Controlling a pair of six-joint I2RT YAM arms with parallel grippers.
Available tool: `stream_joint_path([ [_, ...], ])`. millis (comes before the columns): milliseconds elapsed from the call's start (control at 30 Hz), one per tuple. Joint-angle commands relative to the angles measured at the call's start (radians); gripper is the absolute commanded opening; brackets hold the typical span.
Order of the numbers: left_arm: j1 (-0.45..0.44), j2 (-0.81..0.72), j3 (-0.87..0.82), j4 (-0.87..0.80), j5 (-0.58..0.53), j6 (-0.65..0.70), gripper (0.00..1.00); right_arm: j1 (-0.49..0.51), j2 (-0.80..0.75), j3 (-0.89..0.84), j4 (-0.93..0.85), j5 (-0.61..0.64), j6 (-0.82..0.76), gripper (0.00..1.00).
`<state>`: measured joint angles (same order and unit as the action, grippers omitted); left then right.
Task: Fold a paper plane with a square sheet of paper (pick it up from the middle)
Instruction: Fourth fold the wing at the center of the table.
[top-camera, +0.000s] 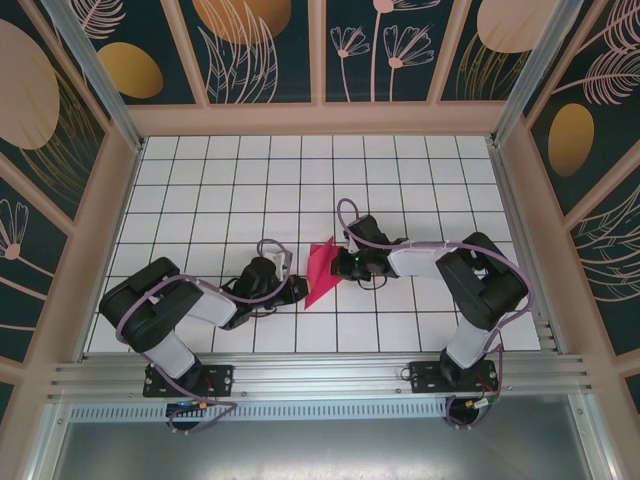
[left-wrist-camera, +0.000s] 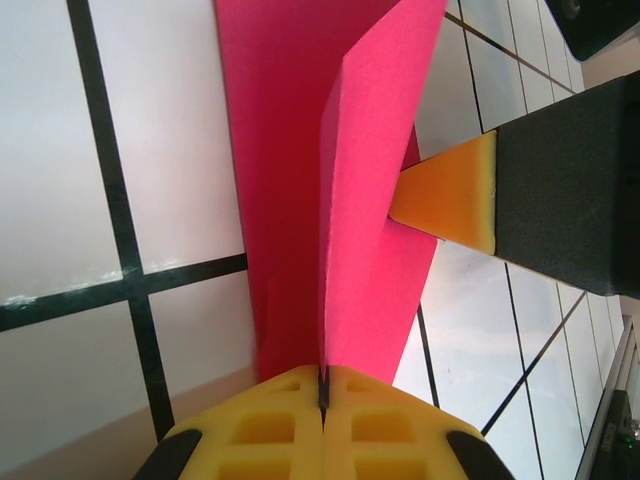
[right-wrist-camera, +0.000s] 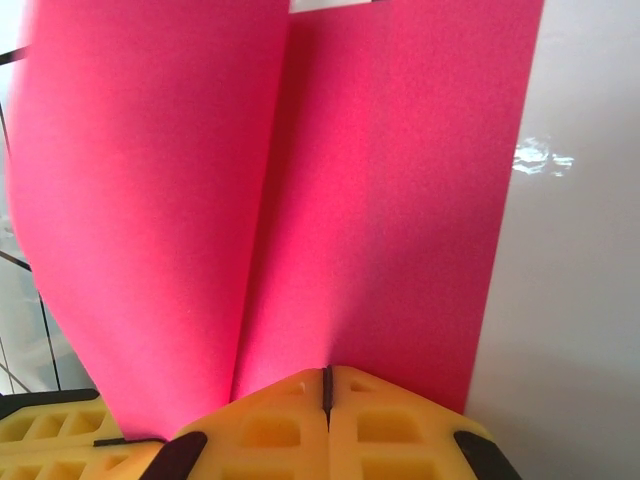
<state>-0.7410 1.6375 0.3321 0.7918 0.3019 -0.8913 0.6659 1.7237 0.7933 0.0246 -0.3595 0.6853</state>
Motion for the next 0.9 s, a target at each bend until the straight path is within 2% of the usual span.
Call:
stream_joint_path([
  [0, 0.008, 0.022, 0.03, -0.039, 0.056, 0.052, 0.02, 0.009, 0.037, 0.012, -0.053, 0.041, -0.021, 0.0],
  [200, 0.008, 0.02, 0.052, -0.075, 0.065, 0.075, 0.03, 0.009, 0.036, 0.011, -0.059, 0.048, -0.021, 0.0],
  [467, 0.021, -0.015, 0.024, -0.075, 0.014, 0.061, 0.02, 0.009, 0.034, 0.01, -0.062, 0.051, -0.024, 0.0],
  [867, 0.052, 0.009, 0.034, -0.051, 0.097, 0.074, 0.02, 0.009, 0.04, 0.013, -0.059, 0.048, -0.023, 0.0],
])
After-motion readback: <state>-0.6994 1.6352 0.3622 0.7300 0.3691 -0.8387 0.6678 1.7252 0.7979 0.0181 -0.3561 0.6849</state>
